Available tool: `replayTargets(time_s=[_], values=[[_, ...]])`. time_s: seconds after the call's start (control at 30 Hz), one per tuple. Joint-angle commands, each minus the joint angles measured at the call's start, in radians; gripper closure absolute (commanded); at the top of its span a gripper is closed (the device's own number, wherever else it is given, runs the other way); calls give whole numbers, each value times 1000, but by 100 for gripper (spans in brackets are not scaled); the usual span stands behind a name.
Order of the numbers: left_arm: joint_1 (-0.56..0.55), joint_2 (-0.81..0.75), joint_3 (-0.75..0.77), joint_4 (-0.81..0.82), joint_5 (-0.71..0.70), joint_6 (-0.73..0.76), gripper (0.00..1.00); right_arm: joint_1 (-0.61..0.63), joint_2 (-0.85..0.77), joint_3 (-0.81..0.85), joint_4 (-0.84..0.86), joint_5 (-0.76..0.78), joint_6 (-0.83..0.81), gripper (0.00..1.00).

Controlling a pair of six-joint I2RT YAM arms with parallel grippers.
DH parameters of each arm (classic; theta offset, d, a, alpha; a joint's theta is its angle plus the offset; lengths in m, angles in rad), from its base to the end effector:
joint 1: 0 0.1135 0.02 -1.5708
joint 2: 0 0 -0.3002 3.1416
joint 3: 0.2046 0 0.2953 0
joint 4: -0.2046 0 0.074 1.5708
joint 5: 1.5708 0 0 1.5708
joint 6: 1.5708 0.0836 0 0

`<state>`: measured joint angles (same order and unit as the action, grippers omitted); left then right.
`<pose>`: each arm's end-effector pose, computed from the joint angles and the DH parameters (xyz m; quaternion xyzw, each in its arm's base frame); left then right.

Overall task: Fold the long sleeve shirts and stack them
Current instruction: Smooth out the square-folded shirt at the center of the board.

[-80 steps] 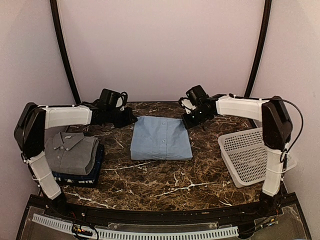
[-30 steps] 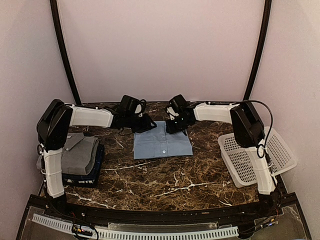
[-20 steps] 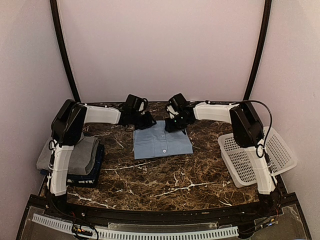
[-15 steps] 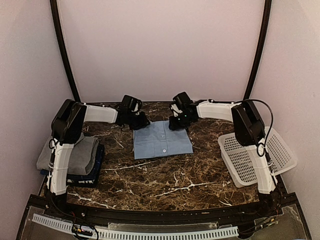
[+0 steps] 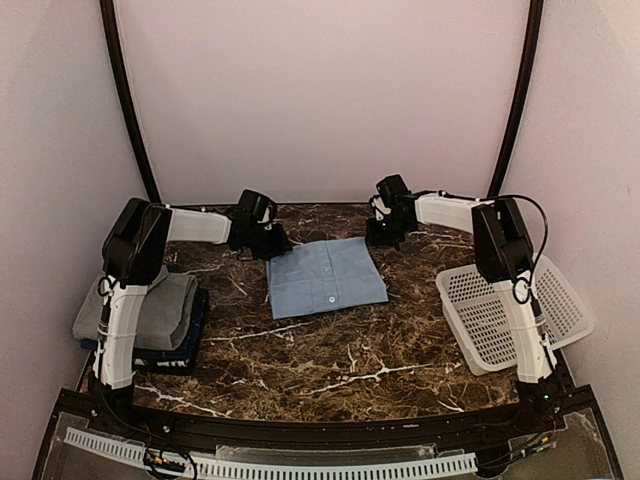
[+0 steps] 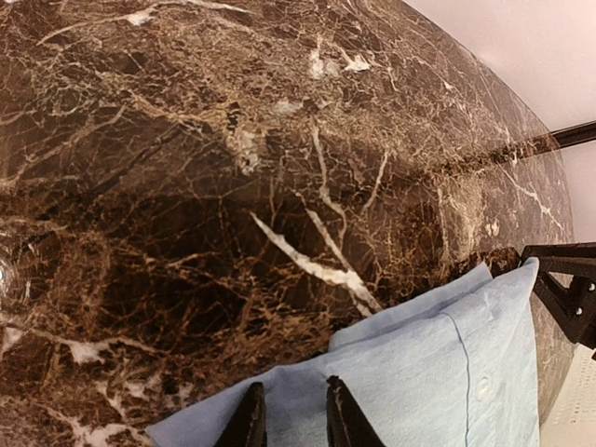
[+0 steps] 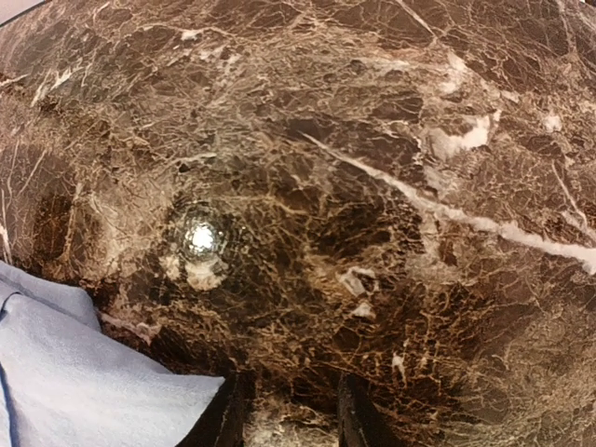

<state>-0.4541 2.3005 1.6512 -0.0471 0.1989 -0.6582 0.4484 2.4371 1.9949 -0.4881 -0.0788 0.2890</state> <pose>0.5376 -0.2808 0.1102 -0.0500 0.9011 -0.2988 0.3103 0.5647 0.2789 0.1123 -0.0879 0.9444 0.1482 0.2799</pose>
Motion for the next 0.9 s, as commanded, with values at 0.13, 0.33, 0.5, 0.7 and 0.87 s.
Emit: replayTargets(time_s=[0.13, 0.33, 0.5, 0.7, 0.87], values=[[-4, -65, 83, -131, -36, 89, 78, 20, -115, -56, 17, 22, 9, 68], [-47, -175, 58, -162, -64, 118, 77, 88, -216, -139, 44, 162, -23, 67], [-106, -235, -16, -150, -52, 102, 77, 139, -227, -148, 59, 192, -25, 67], [-166, -250, -79, -103, 11, 50, 77, 177, -150, -72, 42, 143, -22, 68], [-191, -225, -114, -25, 44, 40, 77, 180, -90, -13, 41, 136, -1, 70]])
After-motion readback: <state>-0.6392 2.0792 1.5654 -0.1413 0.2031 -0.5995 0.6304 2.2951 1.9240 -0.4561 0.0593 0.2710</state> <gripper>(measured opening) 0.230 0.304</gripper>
